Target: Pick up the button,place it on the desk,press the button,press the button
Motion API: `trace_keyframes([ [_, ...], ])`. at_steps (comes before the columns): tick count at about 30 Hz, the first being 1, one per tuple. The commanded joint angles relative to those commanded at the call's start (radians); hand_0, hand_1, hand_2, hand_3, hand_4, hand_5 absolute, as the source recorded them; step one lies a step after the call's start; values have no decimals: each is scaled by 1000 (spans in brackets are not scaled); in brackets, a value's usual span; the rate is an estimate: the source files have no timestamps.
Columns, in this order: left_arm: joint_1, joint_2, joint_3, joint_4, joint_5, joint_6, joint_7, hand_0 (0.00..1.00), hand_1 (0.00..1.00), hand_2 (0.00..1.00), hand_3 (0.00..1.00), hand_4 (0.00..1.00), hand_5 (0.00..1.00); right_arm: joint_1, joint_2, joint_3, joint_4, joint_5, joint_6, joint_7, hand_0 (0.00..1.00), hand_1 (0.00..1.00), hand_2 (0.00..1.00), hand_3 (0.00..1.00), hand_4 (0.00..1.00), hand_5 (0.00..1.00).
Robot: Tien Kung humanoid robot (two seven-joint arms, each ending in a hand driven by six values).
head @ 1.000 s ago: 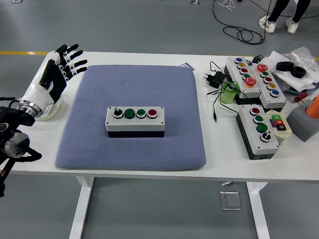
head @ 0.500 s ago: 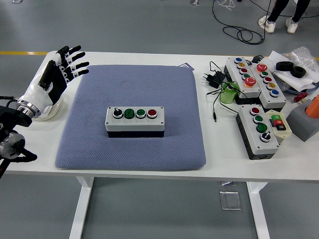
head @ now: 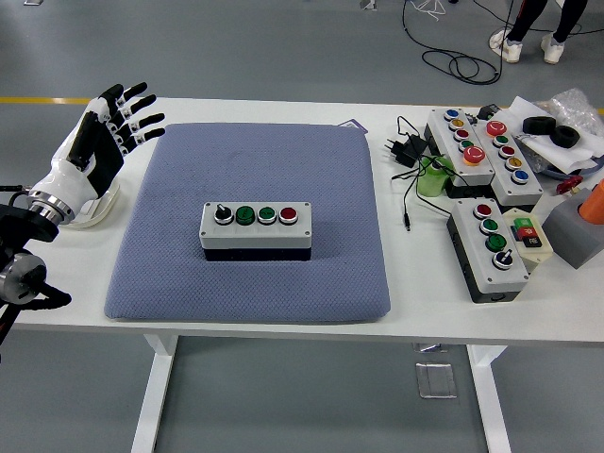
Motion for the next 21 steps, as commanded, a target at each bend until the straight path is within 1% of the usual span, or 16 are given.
trace_keyframes([
  [7, 9, 0, -30, -12, 11, -10, 9, 786, 833, 954, 949, 538, 998, -2, 0, 3, 0, 0, 1, 1, 644, 474, 615, 568, 309, 239],
  [12, 11, 2, -35, -8, 19, -11, 10, 786, 830, 945, 952, 541, 998, 0, 0, 5, 0, -5, 2, 1, 644, 475, 615, 568, 309, 239],
  [13, 13, -2, -45, -6, 32, -23, 18, 786, 830, 945, 952, 541, 998, 1, 0, 4, 0, -5, 3, 1, 644, 475, 615, 568, 309, 239],
  [14, 13, -4, -50, -5, 39, -30, 22, 785, 829, 915, 926, 539, 998, 2, 0, 4, 0, -5, 4, 2, 644, 474, 615, 568, 310, 241],
  [16, 12, -10, -58, -3, 50, -47, 29, 785, 829, 915, 926, 539, 998, 2, 0, 5, 0, -7, 4, 2, 644, 474, 615, 568, 310, 241],
  [21, 12, -14, -62, 2, 61, -48, 33, 791, 832, 916, 919, 548, 998, 4, 0, 6, 0, -13, 6, 2, 643, 475, 615, 568, 311, 241],
])
